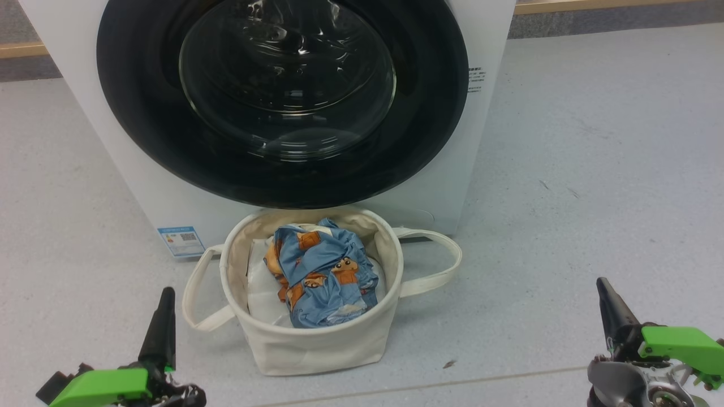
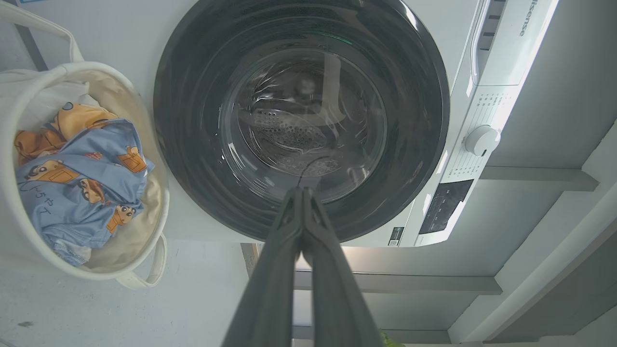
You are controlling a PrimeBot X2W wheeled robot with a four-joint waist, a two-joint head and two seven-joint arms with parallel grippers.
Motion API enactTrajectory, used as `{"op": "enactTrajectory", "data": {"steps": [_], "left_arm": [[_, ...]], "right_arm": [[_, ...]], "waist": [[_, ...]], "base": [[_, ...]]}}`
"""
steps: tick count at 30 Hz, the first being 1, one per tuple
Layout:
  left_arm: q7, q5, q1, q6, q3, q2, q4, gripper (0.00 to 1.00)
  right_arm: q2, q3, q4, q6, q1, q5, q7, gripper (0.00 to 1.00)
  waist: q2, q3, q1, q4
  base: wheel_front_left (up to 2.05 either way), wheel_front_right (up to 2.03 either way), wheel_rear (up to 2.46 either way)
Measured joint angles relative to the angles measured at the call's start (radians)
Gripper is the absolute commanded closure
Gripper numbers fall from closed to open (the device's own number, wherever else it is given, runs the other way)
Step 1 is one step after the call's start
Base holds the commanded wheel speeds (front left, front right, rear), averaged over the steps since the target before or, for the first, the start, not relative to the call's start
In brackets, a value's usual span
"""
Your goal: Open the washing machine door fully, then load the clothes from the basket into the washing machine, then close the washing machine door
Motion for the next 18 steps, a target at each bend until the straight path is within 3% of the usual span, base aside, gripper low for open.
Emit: {"op": "enactTrajectory", "data": {"steps": [5, 6, 18], "left_arm": [[0.0, 0.0, 0.0, 0.0, 0.0, 0.0, 0.0, 1.0], [0.0, 0.0, 0.0, 0.001, -0.001, 0.0, 0.008, 0.0], [-0.001, 0.0, 0.03, 0.011, -0.003, -0.009, 0.081, 0.0]], "right_arm": [[0.0, 0.0, 0.0, 0.0, 0.0, 0.0, 0.0, 1.0], [0.001, 0.002, 0.009, 0.0, 0.0, 0.0, 0.0, 0.0], [0.023, 0.013, 0.075, 0.0, 0.031, 0.0, -0.007, 0.0]], "waist": [[0.0, 0.0, 0.0, 0.0], [0.0, 0.0, 0.0, 0.0], [0.0, -0.001, 0.0007, 0.005]], "base": [[0.0, 0.0, 0.0], [0.0, 0.0, 0.0], [0.0, 0.0, 0.0]]}}
